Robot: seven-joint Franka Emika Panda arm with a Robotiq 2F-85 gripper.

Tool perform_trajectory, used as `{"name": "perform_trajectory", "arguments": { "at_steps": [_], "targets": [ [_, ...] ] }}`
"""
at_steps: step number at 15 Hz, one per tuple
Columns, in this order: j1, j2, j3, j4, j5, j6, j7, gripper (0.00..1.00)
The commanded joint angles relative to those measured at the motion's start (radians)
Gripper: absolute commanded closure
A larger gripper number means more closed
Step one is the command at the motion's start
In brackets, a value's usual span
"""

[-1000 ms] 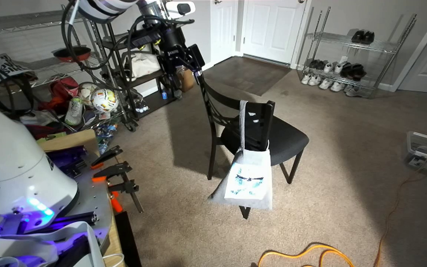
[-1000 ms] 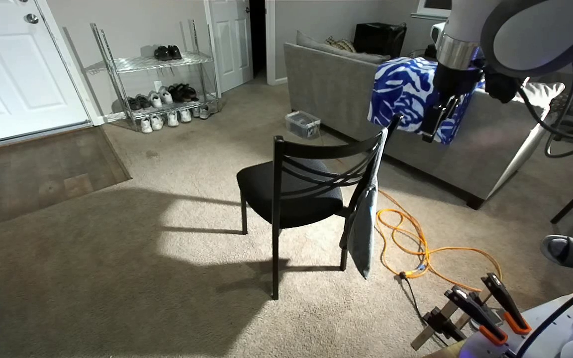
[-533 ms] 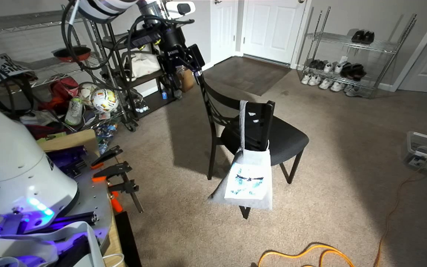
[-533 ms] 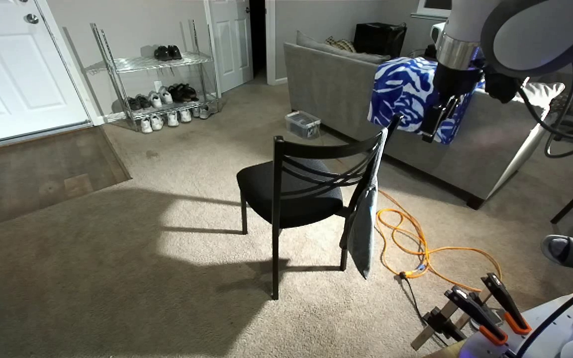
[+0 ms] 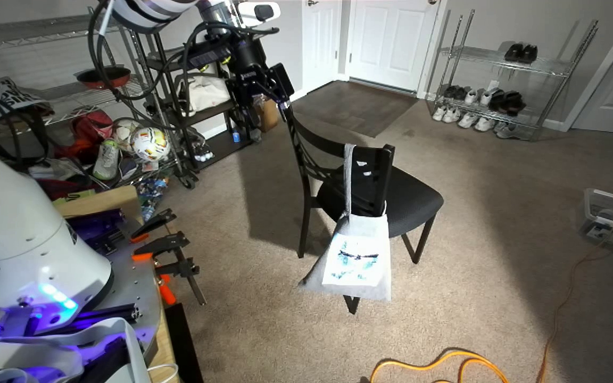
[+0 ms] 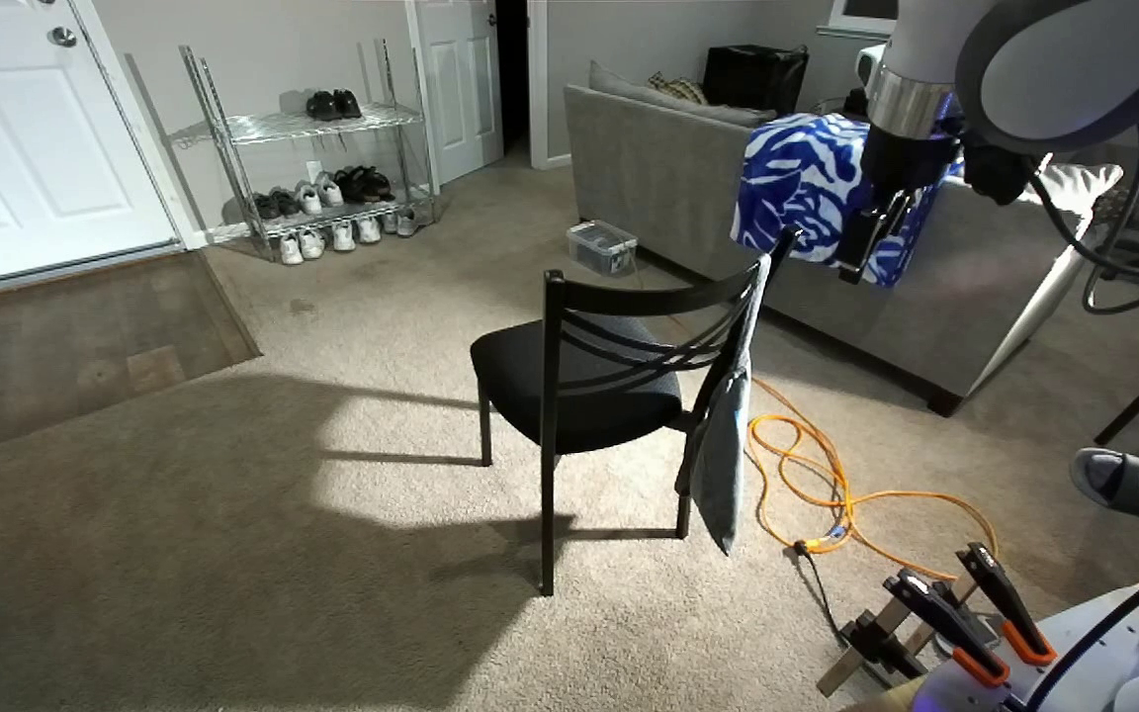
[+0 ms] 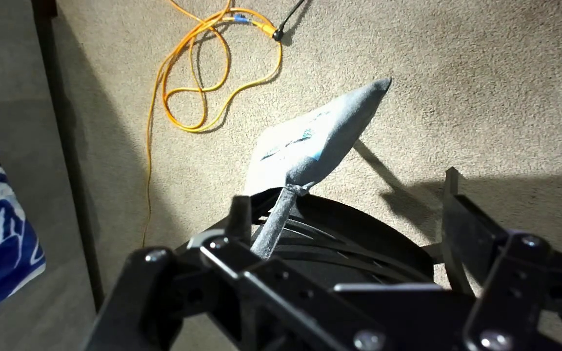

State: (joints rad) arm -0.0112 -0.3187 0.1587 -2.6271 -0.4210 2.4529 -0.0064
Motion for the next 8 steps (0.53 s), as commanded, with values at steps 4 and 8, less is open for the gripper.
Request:
{"name": "perform_trajectory", "arguments": {
  "at_steps": [4, 8],
  "targets": [
    [-0.005, -0.011, -0.002, 0.002, -0.057, 0.025, 0.036, 0.00],
    [-0.032, 0.020, 0.009, 0.051, -0.161, 0.027, 0.095, 0.00]
  ]
}}
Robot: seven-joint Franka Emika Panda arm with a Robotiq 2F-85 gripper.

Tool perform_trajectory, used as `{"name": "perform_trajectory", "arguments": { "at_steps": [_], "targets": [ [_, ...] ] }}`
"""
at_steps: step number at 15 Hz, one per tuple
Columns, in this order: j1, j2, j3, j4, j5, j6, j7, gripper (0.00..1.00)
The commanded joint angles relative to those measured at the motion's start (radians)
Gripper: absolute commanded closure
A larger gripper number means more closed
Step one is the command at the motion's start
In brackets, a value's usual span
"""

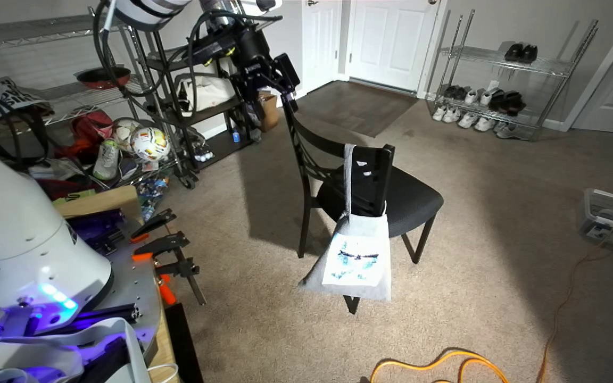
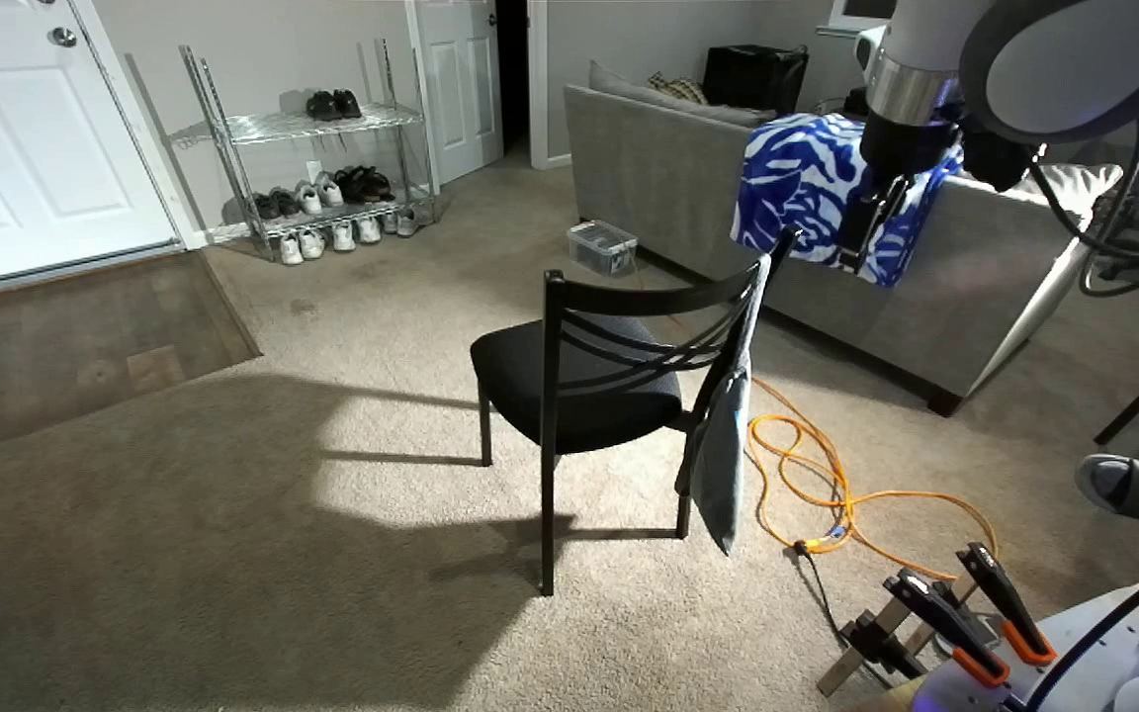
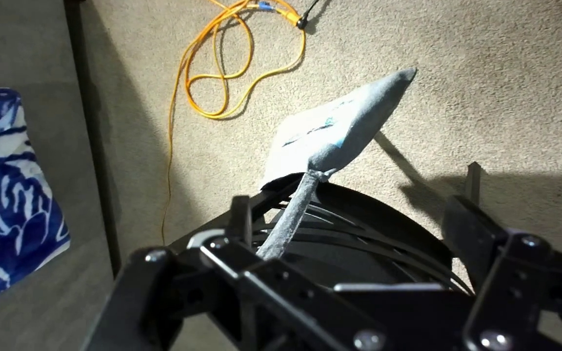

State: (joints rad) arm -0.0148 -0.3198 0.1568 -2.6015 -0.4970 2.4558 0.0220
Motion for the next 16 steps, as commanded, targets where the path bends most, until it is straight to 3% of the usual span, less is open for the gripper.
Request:
{"name": "perform_trajectory", "arguments": {
  "at_steps": [1, 5, 11, 16],
  "targets": [
    [-0.037, 0.035, 0.013, 0.039, -0.117, 0.022, 0.090, 0.00],
    [-0.054, 0.130, 0.015, 0.105, -0.258, 0.015, 0.222, 0.00],
    [-0.019, 0.321, -0.028, 0.212, -0.495, 0.024, 0.433, 0.00],
    [0.019, 0.455, -0.081, 0.289, -0.540, 0.022, 0.498, 0.00]
  ]
}}
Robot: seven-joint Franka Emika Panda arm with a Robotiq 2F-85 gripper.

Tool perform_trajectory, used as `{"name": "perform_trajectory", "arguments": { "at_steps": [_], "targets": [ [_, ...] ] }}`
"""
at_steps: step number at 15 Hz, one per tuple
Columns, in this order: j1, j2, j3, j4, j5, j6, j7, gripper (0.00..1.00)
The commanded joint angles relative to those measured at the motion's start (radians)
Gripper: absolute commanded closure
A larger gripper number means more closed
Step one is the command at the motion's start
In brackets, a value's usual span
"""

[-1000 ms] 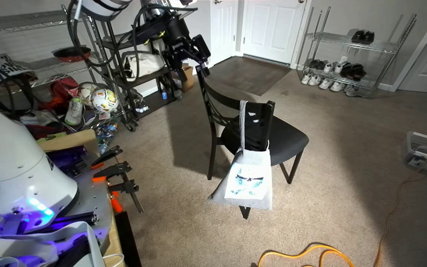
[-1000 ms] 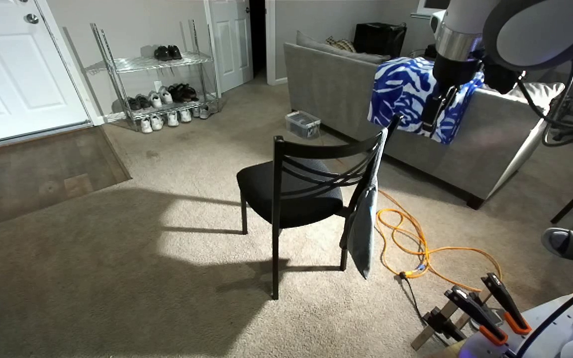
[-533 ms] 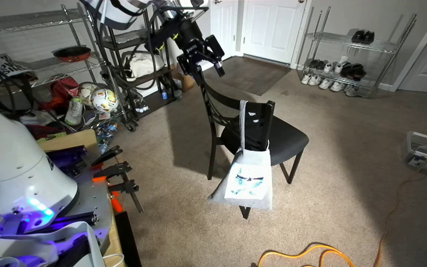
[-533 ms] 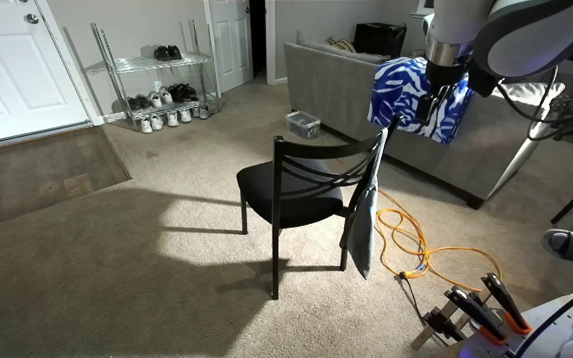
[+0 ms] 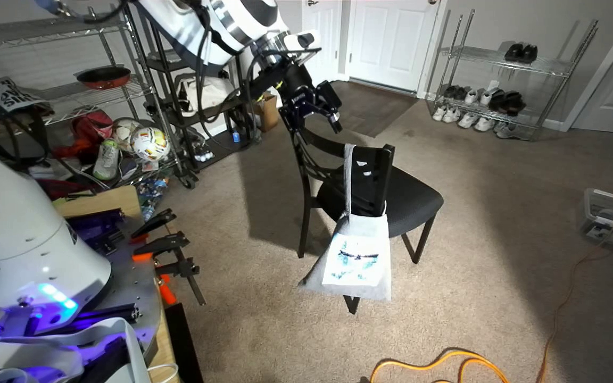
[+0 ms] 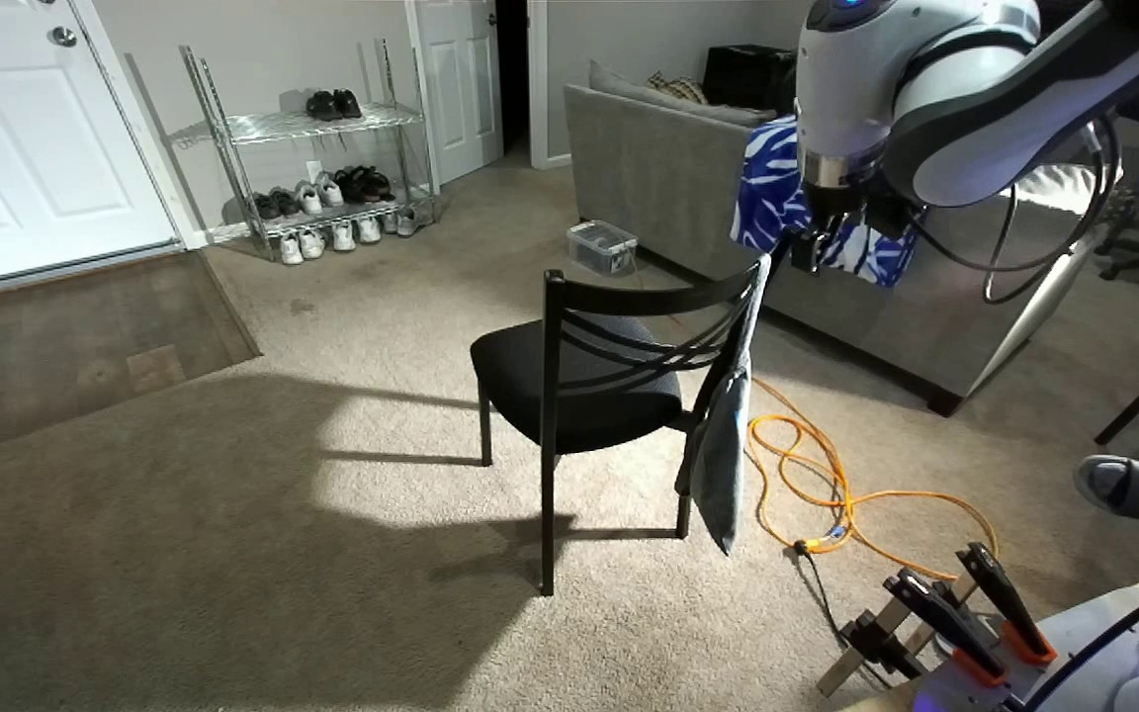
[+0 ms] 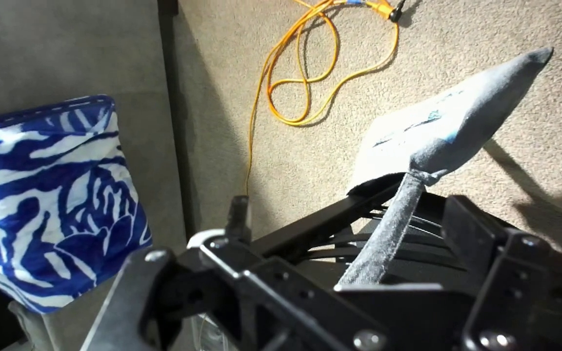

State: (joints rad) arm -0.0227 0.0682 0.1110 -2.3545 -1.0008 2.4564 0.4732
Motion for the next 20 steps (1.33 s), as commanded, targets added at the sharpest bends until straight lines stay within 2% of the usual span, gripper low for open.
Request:
{"name": "perform_trajectory", "arguments": {
  "at_steps": [1, 4, 14, 16, 20],
  "targets": [
    [0.035, 0.025, -0.038, 0.016, 0.003, 0.001, 0.003, 0.00],
    [0.044, 0.071, -0.050, 0.046, 0.004, 0.002, 0.004, 0.00],
    [0.047, 0.072, -0.051, 0.049, 0.003, 0.002, 0.004, 0.00],
    [0.080, 0.068, -0.077, 0.064, -0.188, -0.039, 0.220, 0.00],
    [0.124, 0.101, -0.060, 0.068, -0.507, -0.159, 0.506, 0.00]
  ]
}}
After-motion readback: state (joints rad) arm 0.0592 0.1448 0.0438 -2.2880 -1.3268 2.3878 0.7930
